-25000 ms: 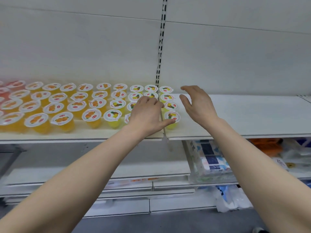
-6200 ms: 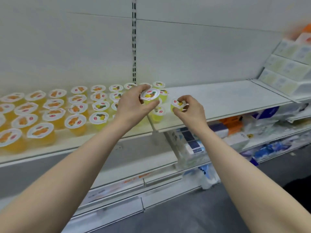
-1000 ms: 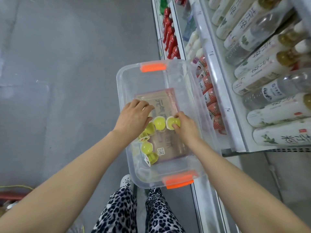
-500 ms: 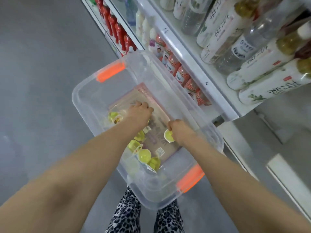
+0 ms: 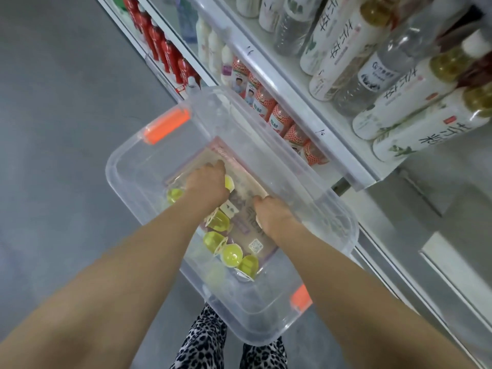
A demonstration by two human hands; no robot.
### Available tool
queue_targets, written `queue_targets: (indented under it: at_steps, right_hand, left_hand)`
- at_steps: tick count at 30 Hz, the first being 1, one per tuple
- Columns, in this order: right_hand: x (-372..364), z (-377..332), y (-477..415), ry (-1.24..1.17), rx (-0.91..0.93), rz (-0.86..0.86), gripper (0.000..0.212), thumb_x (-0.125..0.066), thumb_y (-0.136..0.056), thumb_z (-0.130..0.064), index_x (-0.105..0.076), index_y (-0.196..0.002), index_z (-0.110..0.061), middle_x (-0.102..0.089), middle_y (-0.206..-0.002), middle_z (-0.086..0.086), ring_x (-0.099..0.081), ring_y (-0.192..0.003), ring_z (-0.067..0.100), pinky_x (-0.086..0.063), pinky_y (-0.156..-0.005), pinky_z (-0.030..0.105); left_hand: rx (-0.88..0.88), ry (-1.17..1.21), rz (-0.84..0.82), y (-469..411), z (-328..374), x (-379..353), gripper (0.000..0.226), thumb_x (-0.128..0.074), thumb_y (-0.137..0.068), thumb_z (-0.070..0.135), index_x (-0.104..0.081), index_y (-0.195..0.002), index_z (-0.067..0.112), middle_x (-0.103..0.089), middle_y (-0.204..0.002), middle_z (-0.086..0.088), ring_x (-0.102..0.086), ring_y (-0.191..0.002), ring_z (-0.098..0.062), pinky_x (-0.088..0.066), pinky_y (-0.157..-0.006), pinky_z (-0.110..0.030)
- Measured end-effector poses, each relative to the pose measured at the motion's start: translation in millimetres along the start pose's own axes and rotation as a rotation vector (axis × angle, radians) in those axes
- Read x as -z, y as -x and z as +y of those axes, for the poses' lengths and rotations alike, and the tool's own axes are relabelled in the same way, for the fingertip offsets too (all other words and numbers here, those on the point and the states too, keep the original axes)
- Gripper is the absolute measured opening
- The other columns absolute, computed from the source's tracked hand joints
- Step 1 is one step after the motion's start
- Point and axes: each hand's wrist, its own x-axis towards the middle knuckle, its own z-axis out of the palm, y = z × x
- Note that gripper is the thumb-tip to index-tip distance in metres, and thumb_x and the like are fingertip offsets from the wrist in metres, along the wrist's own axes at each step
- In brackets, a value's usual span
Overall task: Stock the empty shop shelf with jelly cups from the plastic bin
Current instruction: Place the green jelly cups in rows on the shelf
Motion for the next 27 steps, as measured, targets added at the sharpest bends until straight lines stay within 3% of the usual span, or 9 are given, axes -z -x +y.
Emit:
queue_targets:
  at_steps: [4,8,13,17,20,23,27]
  right_hand:
    - [3.9,0.6,13.0,-0.208,-0.001,0.075,0.06,-0.053,-0.092,-0.017,-0.026,-0.145,-0.017,-0.052,-0.124,0.018,-0.052,-0.113,0.037,-0.045,-0.086,0.039]
    - [9.9,-0.4,37.7,-0.416,0.064,0.198,0.055,-0.05,-0.096,-0.023,-0.033,-0.148,-0.032,-0.046,-0.124,0.016,-0.048,-0.114,0.037,-0.044,-0.095,0.04]
    - [21.6,-3.1,84.2,-0.679,0.03,0.444,0.035,-0.066,-0.088,-0.023,-0.049,-0.118,-0.02,-0.049,-0.109,0.008,-0.059,-0.088,0.033,-0.045,-0.076,0.037]
    - [27.4,-4.7,115.7,-0.832,-0.054,0.646,0.034,-0.075,-0.078,-0.029,-0.046,-0.096,-0.023,-0.05,-0.099,-0.002,-0.053,-0.082,0.019,-0.042,-0.071,0.033]
    - [31.1,-4.6,140.9,-0.921,-0.105,0.798,0.032,-0.074,-0.075,-0.028,-0.048,-0.092,-0.021,-0.052,-0.093,-0.007,-0.051,-0.082,0.014,-0.044,-0.072,0.032]
    - [29.8,-0.3,168.7,-0.991,-0.121,0.933,0.029,-0.073,-0.076,-0.026,-0.053,-0.097,-0.022,-0.059,-0.098,-0.009,-0.055,-0.091,0.01,-0.045,-0.079,0.028]
    - [24.6,13.8,207.4,-1.007,-0.154,1.068,0.03,-0.074,-0.077,-0.025,-0.059,-0.103,-0.025,-0.062,-0.105,-0.014,-0.056,-0.097,0.008,-0.045,-0.086,0.027]
  left_hand:
    - [-0.032,0.276,0.02,13.9,-7.8,21.5,0.077,-0.074,-0.079,0.027,-0.032,-0.144,0.02,-0.041,-0.134,-0.015,-0.054,-0.114,-0.038,-0.043,-0.093,-0.041]
    - [-0.082,0.414,0.074,35.1,-21.4,29.4,0.064,-0.07,-0.08,0.017,-0.044,-0.138,0.026,-0.035,-0.129,-0.01,-0.057,-0.103,-0.032,-0.043,-0.084,-0.033]
    - [-0.174,0.601,0.222,63.8,-31.2,34.2,0.049,-0.076,-0.077,0.015,-0.057,-0.122,0.02,-0.056,-0.118,-0.009,-0.056,-0.105,-0.025,-0.038,-0.085,-0.024]
    - [-0.284,0.74,0.266,93.2,-28.4,40.0,0.062,-0.08,-0.073,0.014,-0.049,-0.127,0.018,-0.06,-0.108,0.003,-0.059,-0.095,-0.015,-0.044,-0.081,-0.025]
    - [-0.353,0.773,0.274,111.7,-20.1,39.6,0.073,-0.08,-0.074,0.011,-0.045,-0.137,0.021,-0.058,-0.117,0.004,-0.06,-0.096,-0.014,-0.045,-0.081,-0.023]
    - [-0.404,0.842,0.251,127.7,-6.2,37.3,0.073,-0.079,-0.075,0.005,-0.047,-0.138,0.018,-0.058,-0.124,-0.002,-0.061,-0.098,-0.017,-0.045,-0.073,-0.008]
    - [-0.475,0.853,0.212,155.7,22.5,39.5,0.058,-0.078,-0.077,0.003,-0.055,-0.129,0.011,-0.061,-0.105,0.006,-0.06,-0.095,-0.013,-0.041,-0.068,0.002]
